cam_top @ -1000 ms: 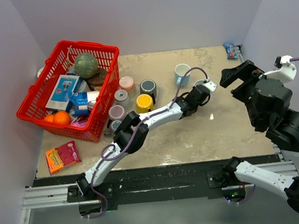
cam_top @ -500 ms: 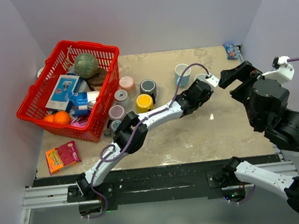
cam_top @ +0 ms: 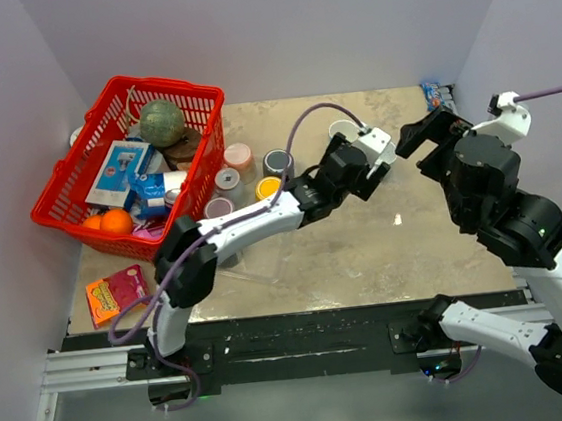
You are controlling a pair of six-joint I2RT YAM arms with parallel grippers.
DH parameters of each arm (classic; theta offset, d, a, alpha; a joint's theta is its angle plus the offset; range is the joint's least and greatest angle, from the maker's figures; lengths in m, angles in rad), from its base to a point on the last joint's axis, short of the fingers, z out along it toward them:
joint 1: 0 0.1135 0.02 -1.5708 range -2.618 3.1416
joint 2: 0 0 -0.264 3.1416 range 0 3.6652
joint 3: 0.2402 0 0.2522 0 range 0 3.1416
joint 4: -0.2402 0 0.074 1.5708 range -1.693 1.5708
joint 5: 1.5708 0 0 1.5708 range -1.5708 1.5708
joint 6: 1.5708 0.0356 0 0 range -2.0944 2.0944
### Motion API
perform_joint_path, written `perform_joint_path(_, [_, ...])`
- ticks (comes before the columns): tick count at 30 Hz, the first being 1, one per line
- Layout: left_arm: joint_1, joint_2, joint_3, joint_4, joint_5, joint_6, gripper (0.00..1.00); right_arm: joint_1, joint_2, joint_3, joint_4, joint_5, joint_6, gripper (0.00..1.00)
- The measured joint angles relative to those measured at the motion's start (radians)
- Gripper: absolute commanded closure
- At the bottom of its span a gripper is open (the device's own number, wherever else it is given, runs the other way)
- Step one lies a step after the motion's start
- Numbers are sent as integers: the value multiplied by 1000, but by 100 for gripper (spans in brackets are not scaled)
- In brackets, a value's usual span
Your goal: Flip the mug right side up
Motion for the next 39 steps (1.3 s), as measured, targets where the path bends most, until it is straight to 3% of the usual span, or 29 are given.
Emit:
perform_joint_path(7, [27,-187,-34,-77,-63,-97,1,0,70,-1,94,-61,-26,1])
perform_joint_path(16, [166,-232,-176,-320,-175,-389,1,0,172,-42,145,-152,-25,1])
perform_joint_path(22, [203,-232,-269,-387,-154,-533,13,0,196,-42,151,-180,-33,1])
perform_joint_path(27, [203,-227,-310,-388,-120,-596,31,0,191,-48,150,-182,-38,1])
perform_joint_path(32, [209,-206,-317,-383,-106,-658,36,0,167,-68,146,-183,-40,1])
perform_joint_path(39, [223,-196,-317,-378,-113,-745,36,0,123,-77,137,-182,-42,1])
